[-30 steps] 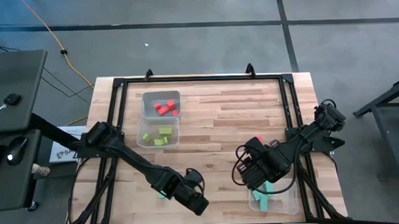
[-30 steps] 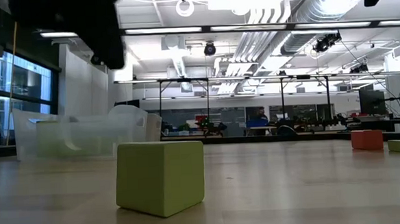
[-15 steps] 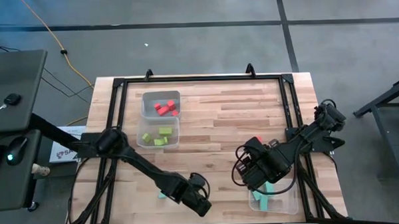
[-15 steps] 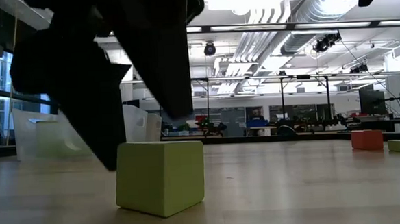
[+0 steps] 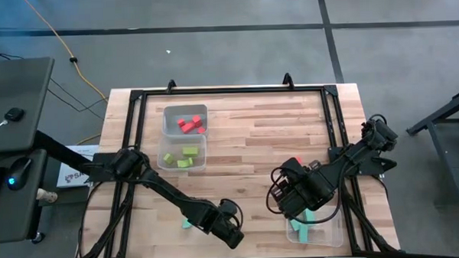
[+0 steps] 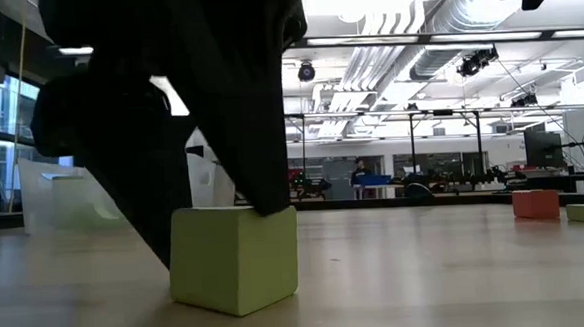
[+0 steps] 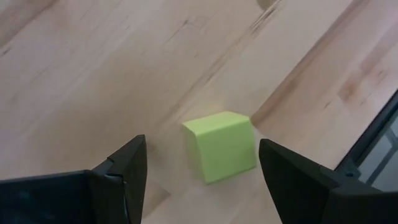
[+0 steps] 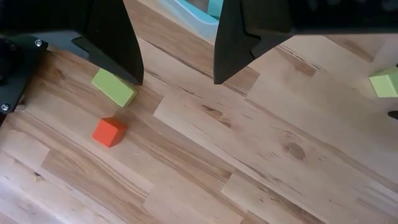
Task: Sort & place blocks by color
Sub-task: Put the green block into the top transparent bin
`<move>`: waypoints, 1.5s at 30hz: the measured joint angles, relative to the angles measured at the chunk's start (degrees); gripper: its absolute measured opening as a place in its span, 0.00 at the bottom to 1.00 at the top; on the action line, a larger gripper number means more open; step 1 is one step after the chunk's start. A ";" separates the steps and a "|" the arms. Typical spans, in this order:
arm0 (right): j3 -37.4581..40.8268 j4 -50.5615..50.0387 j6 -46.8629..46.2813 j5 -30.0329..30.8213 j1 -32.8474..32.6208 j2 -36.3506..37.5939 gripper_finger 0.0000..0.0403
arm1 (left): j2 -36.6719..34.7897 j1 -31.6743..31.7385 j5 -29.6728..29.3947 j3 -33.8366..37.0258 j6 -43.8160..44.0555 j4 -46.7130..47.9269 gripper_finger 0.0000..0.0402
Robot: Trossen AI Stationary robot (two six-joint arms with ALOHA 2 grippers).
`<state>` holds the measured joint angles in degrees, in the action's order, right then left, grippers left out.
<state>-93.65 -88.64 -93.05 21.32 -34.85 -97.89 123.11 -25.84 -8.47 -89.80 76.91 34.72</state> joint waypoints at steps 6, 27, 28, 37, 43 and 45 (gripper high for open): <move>0.00 0.01 -1.02 0.03 0.00 0.00 0.46 | 0.00 0.39 -0.36 0.00 -0.60 0.14 0.59; 0.02 0.20 -1.06 0.57 0.00 0.00 0.46 | 1.27 0.65 -0.11 -0.13 -7.69 1.79 0.36; 0.02 0.20 -1.06 0.57 0.00 0.00 0.46 | 1.27 0.65 -0.11 -0.09 -8.34 1.93 0.33; 0.02 0.24 -1.06 0.55 0.00 0.00 0.46 | 1.27 0.61 0.01 -0.10 -14.29 1.25 0.10; 0.02 0.48 -1.06 0.53 0.00 0.00 0.46 | 0.73 0.76 3.09 -0.03 -17.91 1.32 0.07; 0.02 0.63 -1.06 0.53 0.00 0.00 0.46 | 0.35 0.94 3.40 0.03 -18.38 1.55 0.06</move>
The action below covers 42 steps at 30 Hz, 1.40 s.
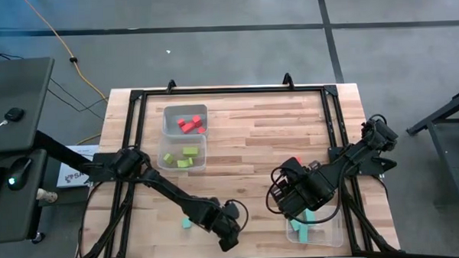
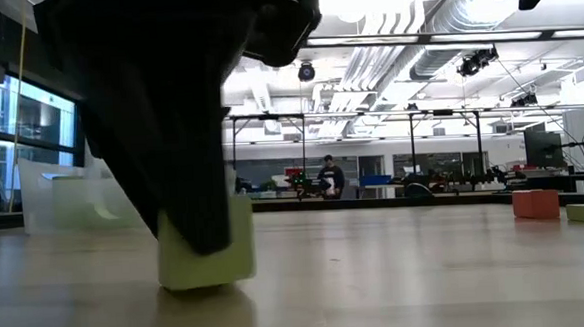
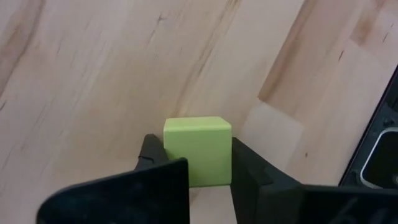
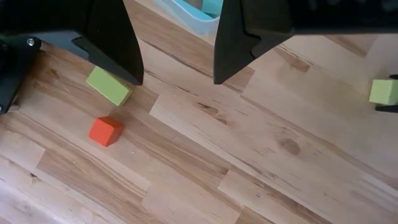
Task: Sort & place blocks by color
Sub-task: Put the green block into the top transparent bin
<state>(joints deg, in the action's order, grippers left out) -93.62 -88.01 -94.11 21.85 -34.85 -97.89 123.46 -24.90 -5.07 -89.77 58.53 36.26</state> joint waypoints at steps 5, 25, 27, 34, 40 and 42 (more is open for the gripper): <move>0.00 0.51 0.00 -0.02 0.00 0.00 0.46 | -3.19 1.37 0.37 0.14 -2.11 1.36 0.06; 0.00 1.11 -1.46 1.99 -0.02 0.02 0.46 | -22.23 11.76 -11.41 0.03 -14.38 28.21 0.05; 0.00 1.31 -1.46 1.99 0.00 0.00 0.46 | -24.97 12.67 -14.22 0.03 -14.83 30.89 0.05; 0.00 1.53 -1.46 2.23 0.00 0.00 0.46 | -33.18 16.17 -21.58 0.03 -14.09 43.02 0.05; 0.00 1.69 -3.05 4.29 0.10 0.00 0.46 | -41.14 18.92 -22.87 7.43 -9.13 41.92 0.05; 0.00 1.66 -3.64 5.31 0.11 0.00 0.46 | -43.42 19.44 -22.54 11.29 -7.68 40.57 0.05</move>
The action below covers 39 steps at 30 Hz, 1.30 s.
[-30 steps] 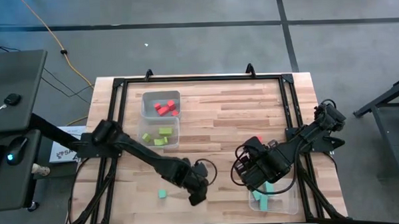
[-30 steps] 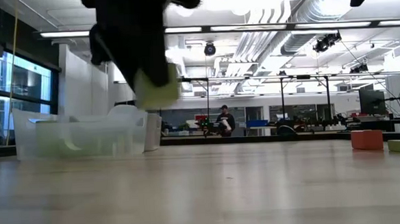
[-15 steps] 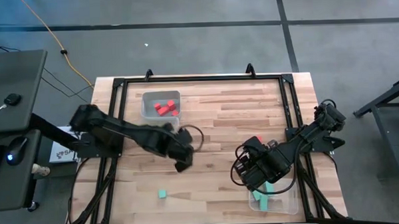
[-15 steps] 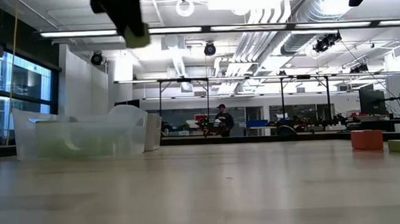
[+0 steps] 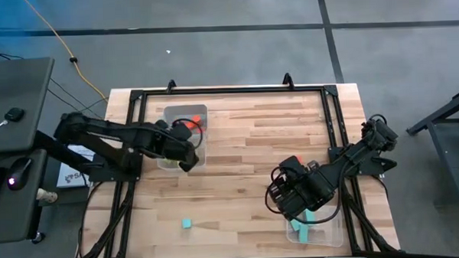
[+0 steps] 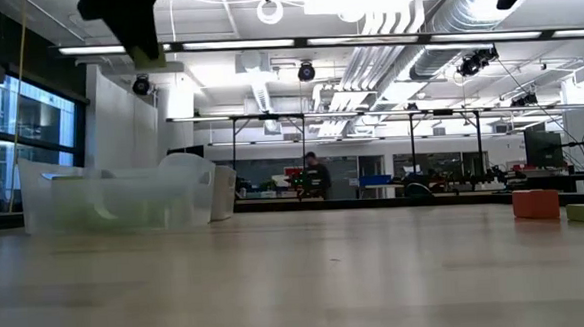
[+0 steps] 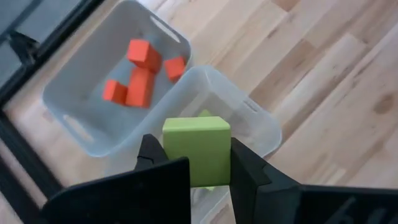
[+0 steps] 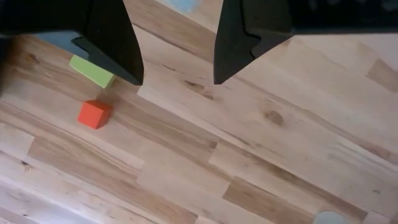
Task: Sort & place blocks by color
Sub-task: Put the green block into the top transparent bin
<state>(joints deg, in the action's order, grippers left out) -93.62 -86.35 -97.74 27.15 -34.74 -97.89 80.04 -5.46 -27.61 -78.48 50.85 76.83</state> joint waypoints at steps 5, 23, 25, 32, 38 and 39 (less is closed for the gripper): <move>0.00 0.00 0.07 0.10 0.64 0.00 0.46 | -3.56 1.80 4.40 8.34 0.57 -7.52 0.05; 0.00 -1.33 16.17 -3.30 8.48 0.00 0.46 | -3.49 11.04 12.43 21.63 -5.24 -23.18 0.05; 0.00 -1.34 19.63 -5.40 9.79 0.00 0.46 | -3.49 12.38 14.29 22.85 -5.87 -25.76 0.05; 0.00 -1.45 30.82 -8.87 13.29 0.00 0.46 | -3.49 16.60 17.70 26.63 -6.07 -31.89 0.05; 0.00 -3.27 39.94 -12.22 15.28 0.00 0.46 | -3.47 18.52 18.83 29.35 -4.88 -33.64 0.07; 0.00 -3.39 40.54 -11.75 15.51 0.00 0.46 | -3.47 18.85 19.49 29.74 -4.55 -33.84 0.07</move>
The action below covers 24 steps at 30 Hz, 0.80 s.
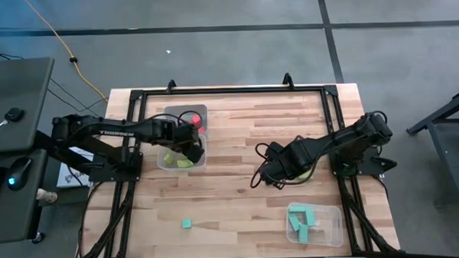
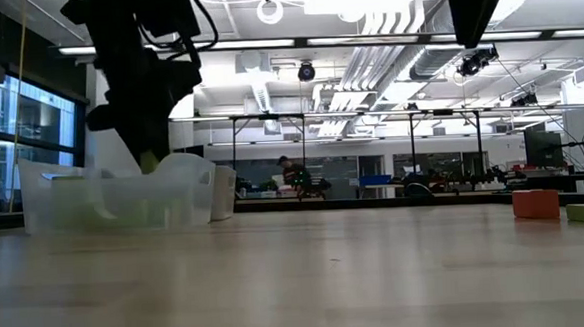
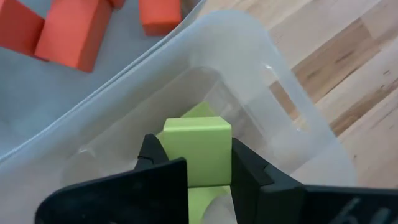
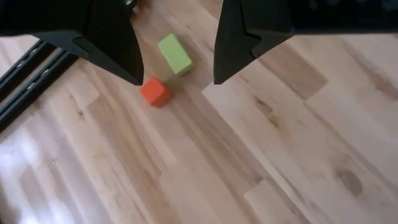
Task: Sort & place blocks by color
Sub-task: Put the green block into the top transparent bin
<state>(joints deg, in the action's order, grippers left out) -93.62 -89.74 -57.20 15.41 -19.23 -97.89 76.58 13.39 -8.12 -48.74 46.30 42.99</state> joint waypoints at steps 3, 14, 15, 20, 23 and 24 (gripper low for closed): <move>0.00 -0.12 1.87 1.44 0.72 0.00 0.46 | 0.06 0.55 0.84 1.30 0.19 -0.98 0.07; 0.00 -0.28 4.93 3.09 2.92 0.00 0.46 | 1.82 0.85 1.65 4.29 4.54 -4.45 0.07; 0.00 -0.26 5.21 3.12 2.90 0.00 0.46 | 2.06 0.82 1.67 4.23 4.57 -5.13 0.07; 0.00 -0.26 5.43 3.07 2.87 0.00 0.46 | 3.87 0.83 2.48 4.18 4.72 -6.48 0.07; 0.00 -0.26 5.43 2.95 2.87 0.00 0.46 | 4.33 0.83 2.58 4.12 4.96 -6.44 0.08; 0.00 -0.26 5.43 2.78 2.87 0.00 0.46 | 4.38 0.83 2.54 4.12 5.44 -6.44 0.09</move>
<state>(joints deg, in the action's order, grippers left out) -93.62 -90.00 -51.77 18.19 -16.36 -97.89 80.95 14.22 -5.58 -44.62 51.74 36.56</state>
